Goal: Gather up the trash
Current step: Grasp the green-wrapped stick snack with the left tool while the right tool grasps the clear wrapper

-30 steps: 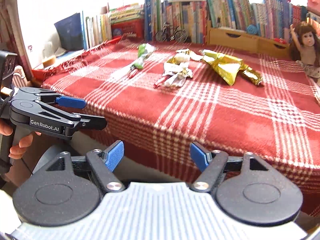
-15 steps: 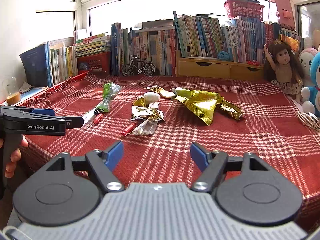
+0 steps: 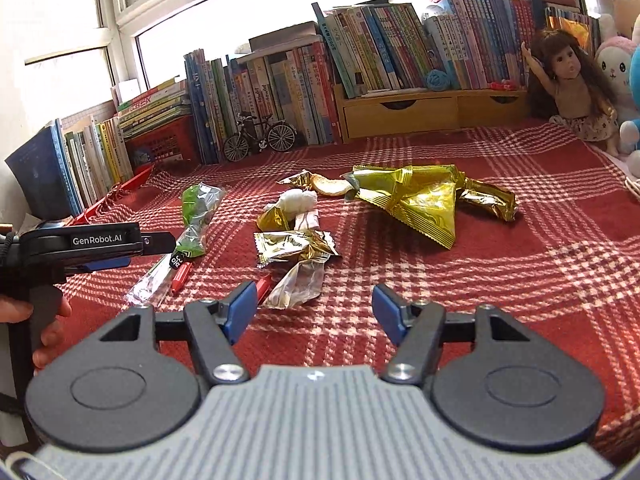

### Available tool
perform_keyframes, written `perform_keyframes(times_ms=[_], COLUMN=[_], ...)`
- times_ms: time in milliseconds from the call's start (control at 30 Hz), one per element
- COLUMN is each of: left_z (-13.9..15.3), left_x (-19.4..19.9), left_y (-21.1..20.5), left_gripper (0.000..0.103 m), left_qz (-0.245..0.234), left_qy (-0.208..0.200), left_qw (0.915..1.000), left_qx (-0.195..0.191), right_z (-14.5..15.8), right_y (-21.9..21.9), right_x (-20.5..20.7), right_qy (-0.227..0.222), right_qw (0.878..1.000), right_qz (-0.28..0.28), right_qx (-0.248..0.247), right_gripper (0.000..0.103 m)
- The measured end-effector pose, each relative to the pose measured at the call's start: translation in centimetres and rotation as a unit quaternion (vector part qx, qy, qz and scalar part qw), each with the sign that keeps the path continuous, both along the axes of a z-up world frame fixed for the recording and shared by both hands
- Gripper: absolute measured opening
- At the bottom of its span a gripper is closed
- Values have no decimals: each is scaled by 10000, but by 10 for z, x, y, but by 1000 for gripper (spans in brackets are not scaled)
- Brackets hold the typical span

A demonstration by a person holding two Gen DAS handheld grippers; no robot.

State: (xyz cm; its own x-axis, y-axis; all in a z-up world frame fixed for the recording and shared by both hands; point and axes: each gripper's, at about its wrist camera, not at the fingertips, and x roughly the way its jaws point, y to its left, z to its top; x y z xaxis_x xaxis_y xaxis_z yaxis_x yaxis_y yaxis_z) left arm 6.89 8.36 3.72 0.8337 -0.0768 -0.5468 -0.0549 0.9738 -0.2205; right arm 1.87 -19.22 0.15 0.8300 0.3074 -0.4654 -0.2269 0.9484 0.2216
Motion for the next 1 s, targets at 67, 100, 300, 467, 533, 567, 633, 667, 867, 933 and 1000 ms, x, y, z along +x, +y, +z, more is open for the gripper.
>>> perform_keyframes(times_ms=[67, 100, 300, 467, 533, 567, 633, 667, 867, 933, 1000], left_z=[-1, -2, -7, -11, -12, -13, -15, -16, -16, -12, -7], left_x=[12, 17, 40, 55, 61, 63, 66, 66, 63, 59, 56], left_y=[2, 2, 0, -2, -1, -1, 0, 0, -2, -4, -5], left_gripper=[49, 47, 46, 46, 46, 46, 45, 43, 28, 28, 28], left_qz=[32, 32, -76, -169, -166, -144, -140, -149, -131, -179, -194], left_qy=[91, 122, 289, 431, 493, 520, 563, 572, 534, 449, 363], left_qw=[9999, 9999, 9995, 9987, 9983, 9981, 9977, 9977, 9982, 9987, 9991], left_qx=[-32, -55, -117, -201, -253, -286, -344, -344, -230, -180, -141], right_z=[-2, -4, -9, -12, -14, -15, -17, -19, -21, -21, -21], right_y=[0, 0, 6, 15, 19, 20, 22, 23, 29, 29, 28], right_x=[8, 13, 28, 40, 47, 51, 58, 62, 67, 67, 65], right_qy=[123, 176, 331, 417, 470, 495, 574, 623, 633, 659, 642], right_qw=[9998, 9996, 9990, 9988, 9986, 9985, 9981, 9977, 9979, 9978, 9979], right_qz=[-62, -100, -117, -89, -119, -142, -175, -198, -148, -116, -50], right_qx=[145, 211, 287, 245, 220, 204, 173, 166, 1, -2, -3], right_gripper=[71, 70, 70, 70, 70, 70, 69, 68, 45, 34, 32])
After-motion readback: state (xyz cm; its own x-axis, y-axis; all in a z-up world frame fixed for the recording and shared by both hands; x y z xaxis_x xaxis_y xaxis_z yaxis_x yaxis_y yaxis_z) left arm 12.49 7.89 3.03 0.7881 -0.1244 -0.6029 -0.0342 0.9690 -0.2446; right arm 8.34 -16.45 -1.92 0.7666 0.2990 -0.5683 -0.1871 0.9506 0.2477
